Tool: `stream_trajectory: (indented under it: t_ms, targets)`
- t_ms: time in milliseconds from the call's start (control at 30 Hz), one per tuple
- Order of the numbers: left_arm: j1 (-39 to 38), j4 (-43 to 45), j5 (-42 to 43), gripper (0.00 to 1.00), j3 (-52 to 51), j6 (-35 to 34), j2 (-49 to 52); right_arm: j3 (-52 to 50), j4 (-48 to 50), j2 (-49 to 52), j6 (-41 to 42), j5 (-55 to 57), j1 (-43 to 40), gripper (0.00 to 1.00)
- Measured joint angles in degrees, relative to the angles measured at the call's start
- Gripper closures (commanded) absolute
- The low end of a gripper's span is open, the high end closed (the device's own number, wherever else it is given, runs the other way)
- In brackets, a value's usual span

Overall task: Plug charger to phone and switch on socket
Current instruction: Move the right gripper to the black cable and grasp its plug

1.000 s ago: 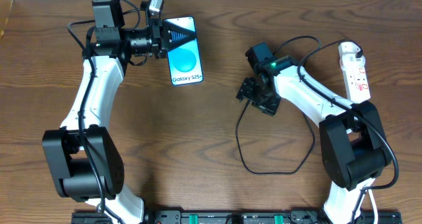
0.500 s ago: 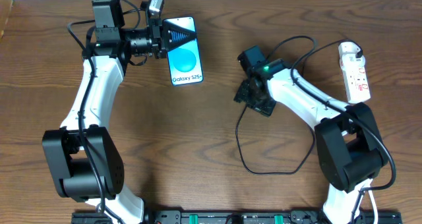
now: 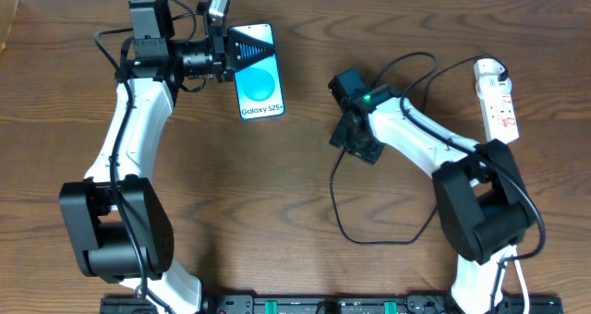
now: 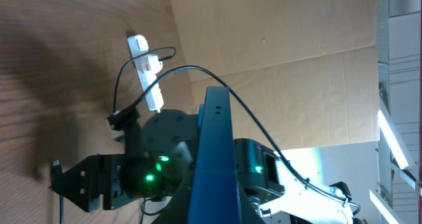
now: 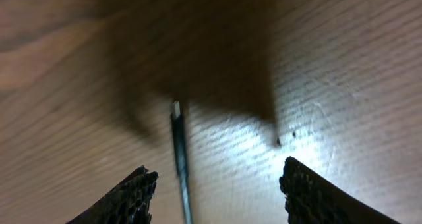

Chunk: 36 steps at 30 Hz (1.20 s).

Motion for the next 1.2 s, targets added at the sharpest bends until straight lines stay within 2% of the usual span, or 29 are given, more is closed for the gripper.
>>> stream_trajectory:
  t_ms: [133, 200, 267, 367, 500, 700, 1000, 1100, 1200]
  targets:
    - [0.0, 0.0, 0.0, 0.93, 0.0, 0.0, 0.0, 0.5, 0.9, 1.5, 0.1, 0.0, 0.0, 0.45]
    - [0.0, 0.0, 0.0, 0.93, 0.0, 0.0, 0.0, 0.5, 0.9, 1.6, 0.2, 0.0, 0.0, 0.58]
    - [0.0, 0.0, 0.0, 0.93, 0.0, 0.0, 0.0, 0.5, 1.0, 1.6, 0.8, 0.0, 0.0, 0.65]
    - [0.0, 0.0, 0.0, 0.92, 0.0, 0.0, 0.0, 0.5, 1.0, 1.7, 0.7, 0.0, 0.0, 0.74]
    - [0.0, 0.0, 0.0, 0.93, 0.0, 0.0, 0.0, 0.5, 1.1, 1.7, 0.9, -0.1, 0.0, 0.79]
    - [0.0, 0.0, 0.0, 0.93, 0.0, 0.0, 0.0, 0.5, 1.1, 1.7, 0.8, -0.1, 0.0, 0.99]
    - [0.0, 0.0, 0.1, 0.93, 0.0, 0.0, 0.0, 0.5, 1.5, 1.7, 0.4, -0.8, -0.2, 0.99]
    - [0.0, 0.0, 0.5, 0.93, 0.0, 0.0, 0.0, 0.5, 3.1, 1.8, -1.7, -3.3, -1.0, 0.99]
    - [0.0, 0.0, 0.6, 0.93, 0.0, 0.0, 0.0, 0.5, 8.3, 1.9, -8.4, -11.9, -3.3, 0.99]
